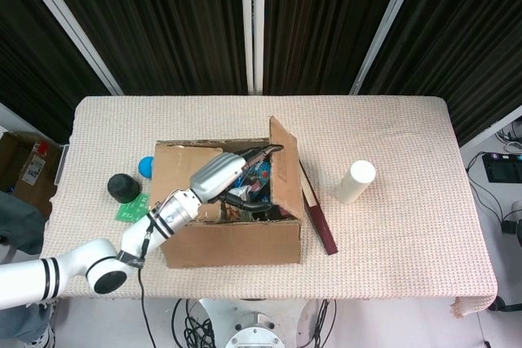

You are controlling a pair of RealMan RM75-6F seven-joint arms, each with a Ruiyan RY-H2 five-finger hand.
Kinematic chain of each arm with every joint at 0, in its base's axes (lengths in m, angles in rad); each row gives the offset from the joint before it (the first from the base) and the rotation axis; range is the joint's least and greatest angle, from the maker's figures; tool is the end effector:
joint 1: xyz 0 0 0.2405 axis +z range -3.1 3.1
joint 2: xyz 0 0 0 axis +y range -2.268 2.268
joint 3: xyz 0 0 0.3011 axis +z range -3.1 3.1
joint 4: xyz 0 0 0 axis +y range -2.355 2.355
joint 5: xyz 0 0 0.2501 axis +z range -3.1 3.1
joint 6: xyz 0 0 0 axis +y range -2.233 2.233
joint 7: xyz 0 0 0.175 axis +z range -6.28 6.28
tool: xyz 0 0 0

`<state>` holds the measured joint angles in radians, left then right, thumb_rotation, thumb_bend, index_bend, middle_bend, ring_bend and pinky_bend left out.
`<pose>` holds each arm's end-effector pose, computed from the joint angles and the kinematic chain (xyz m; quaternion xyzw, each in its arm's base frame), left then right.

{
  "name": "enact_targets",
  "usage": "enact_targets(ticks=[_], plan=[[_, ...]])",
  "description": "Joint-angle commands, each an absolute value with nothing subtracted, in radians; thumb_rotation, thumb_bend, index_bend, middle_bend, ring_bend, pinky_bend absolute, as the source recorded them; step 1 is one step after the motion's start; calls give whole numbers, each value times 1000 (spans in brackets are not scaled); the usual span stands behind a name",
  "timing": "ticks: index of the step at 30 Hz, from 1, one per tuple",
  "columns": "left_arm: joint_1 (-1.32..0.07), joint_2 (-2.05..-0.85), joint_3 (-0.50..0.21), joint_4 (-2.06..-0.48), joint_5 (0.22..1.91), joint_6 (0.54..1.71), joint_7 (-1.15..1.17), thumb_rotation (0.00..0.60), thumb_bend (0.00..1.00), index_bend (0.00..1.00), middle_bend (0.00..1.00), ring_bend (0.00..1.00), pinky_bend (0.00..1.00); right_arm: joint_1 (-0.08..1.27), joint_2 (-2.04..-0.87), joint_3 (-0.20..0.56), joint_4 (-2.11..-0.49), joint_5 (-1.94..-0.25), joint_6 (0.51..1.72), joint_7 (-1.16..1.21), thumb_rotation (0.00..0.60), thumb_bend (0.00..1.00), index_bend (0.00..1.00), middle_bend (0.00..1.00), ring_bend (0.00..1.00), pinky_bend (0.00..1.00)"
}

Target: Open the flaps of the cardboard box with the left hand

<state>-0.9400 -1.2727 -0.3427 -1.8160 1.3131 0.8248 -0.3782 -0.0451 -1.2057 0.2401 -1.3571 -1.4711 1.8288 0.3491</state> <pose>0.0042 0.4012 0.0226 -0.6948 -0.4664 -0.5372 0.1054 -0.4005 -0.1926 0.2279 0.4264 -0.2860 0.5547 0.6548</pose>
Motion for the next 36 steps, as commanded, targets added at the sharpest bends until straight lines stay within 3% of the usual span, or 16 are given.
enact_targets(ticks=[1,20,36], plan=[[-961,-1287,-355,-1815,1304,819,-370,183,0,34,254,131,224,-47,-1207,244,-1347,-1463,1825,363,600,240,0,0,0,0],[-1072,-1451,-418,-1743,1227,828,-360,198,0,2,272,131,224,-57,-1211,258,-1284,-1427,1798,448,600,240,0,0,0,0],[-1101,-1495,-401,-1683,1245,798,-408,241,0,0,279,131,224,-53,-1211,255,-1283,-1431,1782,451,600,239,0,0,0,0]])
